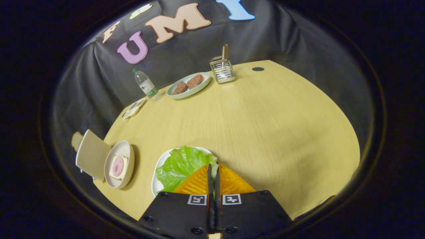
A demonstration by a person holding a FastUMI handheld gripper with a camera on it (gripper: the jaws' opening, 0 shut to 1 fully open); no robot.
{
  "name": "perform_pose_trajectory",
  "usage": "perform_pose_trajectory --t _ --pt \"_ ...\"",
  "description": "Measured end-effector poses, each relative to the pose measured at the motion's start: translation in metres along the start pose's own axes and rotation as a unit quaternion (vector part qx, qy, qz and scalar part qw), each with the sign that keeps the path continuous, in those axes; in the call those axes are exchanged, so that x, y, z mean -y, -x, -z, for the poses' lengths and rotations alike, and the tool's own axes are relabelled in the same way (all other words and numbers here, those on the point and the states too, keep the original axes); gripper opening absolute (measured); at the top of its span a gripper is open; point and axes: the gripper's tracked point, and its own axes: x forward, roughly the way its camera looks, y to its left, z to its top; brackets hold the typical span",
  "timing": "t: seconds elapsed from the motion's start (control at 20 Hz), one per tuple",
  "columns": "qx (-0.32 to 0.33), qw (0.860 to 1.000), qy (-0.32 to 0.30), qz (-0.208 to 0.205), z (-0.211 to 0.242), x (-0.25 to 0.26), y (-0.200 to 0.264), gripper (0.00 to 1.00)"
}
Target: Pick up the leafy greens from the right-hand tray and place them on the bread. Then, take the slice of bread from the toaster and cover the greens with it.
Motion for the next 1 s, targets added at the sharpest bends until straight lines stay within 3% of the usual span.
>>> perform_pose_trajectory --t 0.15,0.3,0.45,0.85,1.0 --pt "0.024 0.999 -0.017 -0.032 -0.013 -0.017 0.013 0.03" --pt "0.035 0.999 -0.014 -0.026 -0.02 -0.015 0.02 0.03" --pt "0.045 0.997 -0.029 -0.048 -0.026 -0.028 0.029 0.03" --pt "0.08 0.986 -0.03 -0.146 -0.045 -0.119 0.057 0.03" --pt "0.086 0.974 -0.034 -0.205 -0.048 -0.174 0.068 0.03"
